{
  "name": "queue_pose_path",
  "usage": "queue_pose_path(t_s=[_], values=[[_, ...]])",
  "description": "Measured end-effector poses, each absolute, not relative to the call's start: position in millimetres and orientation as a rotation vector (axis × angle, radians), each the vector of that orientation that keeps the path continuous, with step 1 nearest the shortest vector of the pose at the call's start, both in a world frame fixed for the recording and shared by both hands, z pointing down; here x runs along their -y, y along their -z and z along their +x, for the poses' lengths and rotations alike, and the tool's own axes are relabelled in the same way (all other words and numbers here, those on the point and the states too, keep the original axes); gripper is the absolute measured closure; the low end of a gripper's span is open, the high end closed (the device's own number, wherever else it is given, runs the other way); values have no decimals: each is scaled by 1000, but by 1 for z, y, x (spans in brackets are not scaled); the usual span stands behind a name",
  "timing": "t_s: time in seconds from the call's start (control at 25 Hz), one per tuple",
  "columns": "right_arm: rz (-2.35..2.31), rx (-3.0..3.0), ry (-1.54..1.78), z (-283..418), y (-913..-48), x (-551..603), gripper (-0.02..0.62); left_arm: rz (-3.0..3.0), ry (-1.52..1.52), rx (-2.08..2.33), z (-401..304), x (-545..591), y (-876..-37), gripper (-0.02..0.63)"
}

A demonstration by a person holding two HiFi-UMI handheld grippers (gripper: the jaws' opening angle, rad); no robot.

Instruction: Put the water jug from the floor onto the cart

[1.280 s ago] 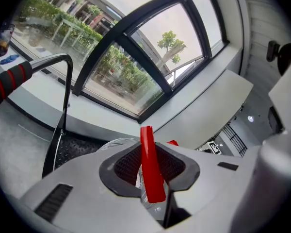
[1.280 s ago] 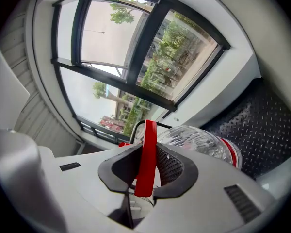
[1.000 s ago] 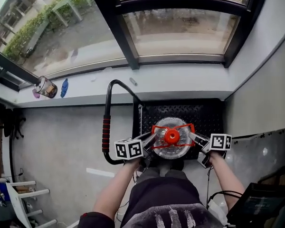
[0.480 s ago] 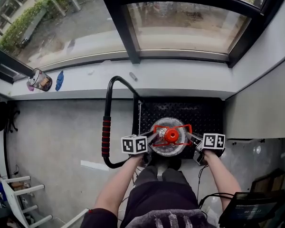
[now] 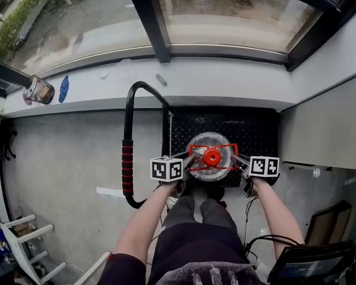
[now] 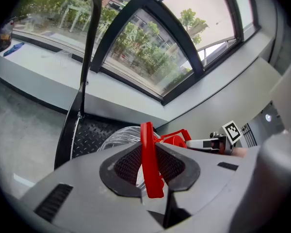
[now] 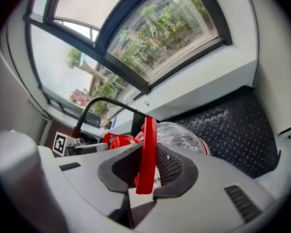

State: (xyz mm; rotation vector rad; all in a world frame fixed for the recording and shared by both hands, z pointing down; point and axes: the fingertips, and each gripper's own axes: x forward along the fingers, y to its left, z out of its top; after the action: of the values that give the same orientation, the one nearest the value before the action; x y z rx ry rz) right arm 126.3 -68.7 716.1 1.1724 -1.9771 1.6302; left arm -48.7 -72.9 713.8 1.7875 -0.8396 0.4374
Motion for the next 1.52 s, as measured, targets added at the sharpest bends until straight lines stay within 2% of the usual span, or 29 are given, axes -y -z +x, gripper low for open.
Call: queue_pose_path(t_s=[0.48,1.04,1.12,1.2,1.28,1.32,1.36,1.4,1.52], values=[[1184,1956,-1632,134,-742,65,525,1785,-444,821,-52,76,-732,535],[1277,1874,-1365,145,-749,45,532,1817,-671,828,-46,60,-748,548],[1306,1899,-1371,146,-745,49,511,1795,-689,816,-48,61,-750,548],[1327,1922,-1365,149,-738,54,445,1772,-726,797,-54,62,-753,546],[1344,1916,-1378,154,-733,56,437,1773,-785,829,-64,65,-756,545],[1356,1907,-1383,158,-729,56,437,1775,-815,846,-67,67,-757,508],[1369,1905,-1382,164,-724,58,437,1775,-839,845,-66,67,-758,362],[1385,1911,-1381,169,-718,60,437,1774,-855,832,-63,67,-757,256],[1436,1932,-1399,184,-699,61,437,1793,-857,822,-53,69,-742,249]])
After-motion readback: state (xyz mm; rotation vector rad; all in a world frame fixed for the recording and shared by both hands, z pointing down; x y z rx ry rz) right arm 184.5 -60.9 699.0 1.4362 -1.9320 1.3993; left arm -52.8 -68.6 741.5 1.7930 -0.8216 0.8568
